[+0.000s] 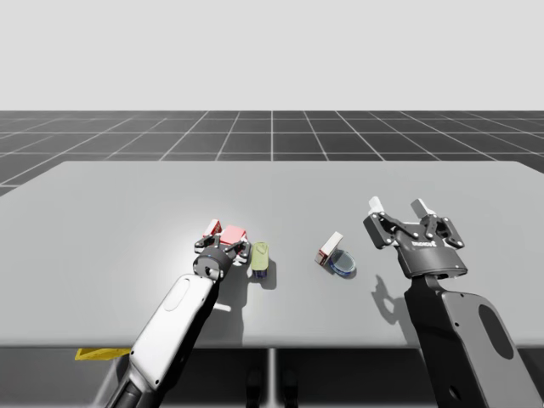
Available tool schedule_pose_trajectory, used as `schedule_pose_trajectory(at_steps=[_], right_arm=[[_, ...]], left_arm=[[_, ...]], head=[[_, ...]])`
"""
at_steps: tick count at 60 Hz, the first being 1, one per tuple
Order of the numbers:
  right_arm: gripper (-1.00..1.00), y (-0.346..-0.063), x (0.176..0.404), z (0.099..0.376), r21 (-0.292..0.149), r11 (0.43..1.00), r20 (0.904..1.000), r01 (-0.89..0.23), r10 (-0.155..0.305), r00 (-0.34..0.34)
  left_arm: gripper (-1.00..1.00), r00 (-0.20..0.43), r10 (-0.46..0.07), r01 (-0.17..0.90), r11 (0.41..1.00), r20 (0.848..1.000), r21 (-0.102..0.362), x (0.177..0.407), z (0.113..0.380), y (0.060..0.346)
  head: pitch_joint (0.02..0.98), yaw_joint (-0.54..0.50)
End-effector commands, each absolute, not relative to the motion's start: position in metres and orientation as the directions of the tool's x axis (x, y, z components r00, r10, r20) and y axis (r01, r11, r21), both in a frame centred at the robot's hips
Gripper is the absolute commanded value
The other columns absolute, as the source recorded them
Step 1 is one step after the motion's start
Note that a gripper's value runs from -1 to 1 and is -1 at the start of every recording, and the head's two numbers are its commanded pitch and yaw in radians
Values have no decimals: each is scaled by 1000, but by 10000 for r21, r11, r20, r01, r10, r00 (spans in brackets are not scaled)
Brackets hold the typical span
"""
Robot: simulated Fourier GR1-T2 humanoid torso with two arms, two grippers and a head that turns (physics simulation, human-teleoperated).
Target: Find the red cube and pick it up.
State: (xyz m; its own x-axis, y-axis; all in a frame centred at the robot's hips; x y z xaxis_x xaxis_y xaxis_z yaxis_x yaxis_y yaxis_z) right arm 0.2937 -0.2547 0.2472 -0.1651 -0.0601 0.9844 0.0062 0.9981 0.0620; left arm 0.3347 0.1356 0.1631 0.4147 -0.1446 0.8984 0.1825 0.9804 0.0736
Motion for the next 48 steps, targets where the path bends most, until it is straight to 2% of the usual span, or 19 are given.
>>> schedule_pose_trajectory(at_steps=[1, 5, 15, 25, 48], right_arm=[[-1000, -255, 293, 247, 614, 9981, 9844, 69, -594, -1654], [-1000, -255, 293, 247, 626, 9980, 9846, 59, -608, -1638], [-1000, -255, 294, 247, 636, 9980, 9847, 48, -619, -1627], [-1000, -255, 294, 248, 624, 9980, 9849, 63, -606, -1623], [-1000, -255, 294, 248, 581, 9983, 9848, 69, -562, -1646]], left_arm=[[1000, 4789, -1742, 2759, 9603, 8604, 408, 325, 138, 132], [1000, 4734, -1761, 2773, 9598, 8631, 438, 325, 142, 132], [1000, 4270, -1916, 2867, 9556, 8837, 687, 324, 168, 132], [1000, 3980, -1963, 2942, 9526, 8961, 779, 326, 188, 135], [1000, 2653, -1716, 2746, 9567, 9488, 963, 336, 257, 141]], head=[[458, 192], [454, 195], [447, 190], [437, 187], [422, 189]])
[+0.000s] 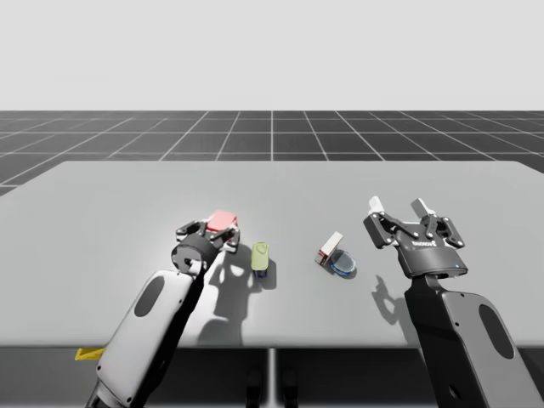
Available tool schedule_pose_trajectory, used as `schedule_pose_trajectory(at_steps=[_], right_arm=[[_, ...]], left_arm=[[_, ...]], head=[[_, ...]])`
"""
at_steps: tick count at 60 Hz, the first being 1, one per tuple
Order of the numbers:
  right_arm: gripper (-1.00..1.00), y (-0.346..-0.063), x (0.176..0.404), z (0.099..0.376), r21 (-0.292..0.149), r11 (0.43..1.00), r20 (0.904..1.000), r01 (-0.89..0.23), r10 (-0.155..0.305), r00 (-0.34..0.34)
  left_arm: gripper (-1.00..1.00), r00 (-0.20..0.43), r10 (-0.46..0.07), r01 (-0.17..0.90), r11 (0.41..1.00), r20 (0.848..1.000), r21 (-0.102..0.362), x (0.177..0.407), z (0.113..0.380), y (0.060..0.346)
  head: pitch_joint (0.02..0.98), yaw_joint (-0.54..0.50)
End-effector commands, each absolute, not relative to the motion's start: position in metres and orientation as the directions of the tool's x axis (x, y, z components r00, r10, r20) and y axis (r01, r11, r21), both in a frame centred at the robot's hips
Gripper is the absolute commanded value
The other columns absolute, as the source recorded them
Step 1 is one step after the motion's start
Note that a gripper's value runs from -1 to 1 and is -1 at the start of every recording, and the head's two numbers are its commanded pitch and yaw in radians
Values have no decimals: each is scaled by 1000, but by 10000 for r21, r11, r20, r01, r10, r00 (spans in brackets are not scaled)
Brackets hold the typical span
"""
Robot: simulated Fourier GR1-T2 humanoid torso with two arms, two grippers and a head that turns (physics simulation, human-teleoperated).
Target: Find the red cube and pick it up.
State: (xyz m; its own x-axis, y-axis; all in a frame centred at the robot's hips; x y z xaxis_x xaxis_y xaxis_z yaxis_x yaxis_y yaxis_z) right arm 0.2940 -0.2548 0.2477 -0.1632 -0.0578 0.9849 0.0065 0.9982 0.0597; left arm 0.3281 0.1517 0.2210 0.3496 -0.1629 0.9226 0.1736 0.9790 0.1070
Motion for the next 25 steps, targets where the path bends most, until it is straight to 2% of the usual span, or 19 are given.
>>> schedule_pose_trajectory(at_steps=[1, 6, 18, 25], right_arm=[[-1000, -255, 294, 248, 567, 9984, 9848, 65, -548, -1649], [-1000, -256, 294, 247, 536, 9986, 9846, 48, -520, -1670], [-1000, -256, 294, 247, 524, 9986, 9848, -52, -525, -1656], [-1000, -256, 294, 247, 455, 9989, 9853, -105, -466, -1643]], left_arm=[[1000, 2561, -1714, 2730, 9569, 9513, 990, 336, 262, 142], [1000, 2144, -1855, 2646, 9561, 9590, 1258, 336, 277, 142], [1000, 1259, -1785, 2508, 9575, 9758, 1428, 330, 314, 142], [1000, 453, -1719, 2347, 9593, 9841, 1568, 321, 344, 143]], head=[[421, 189], [419, 191], [413, 190], [411, 191]])
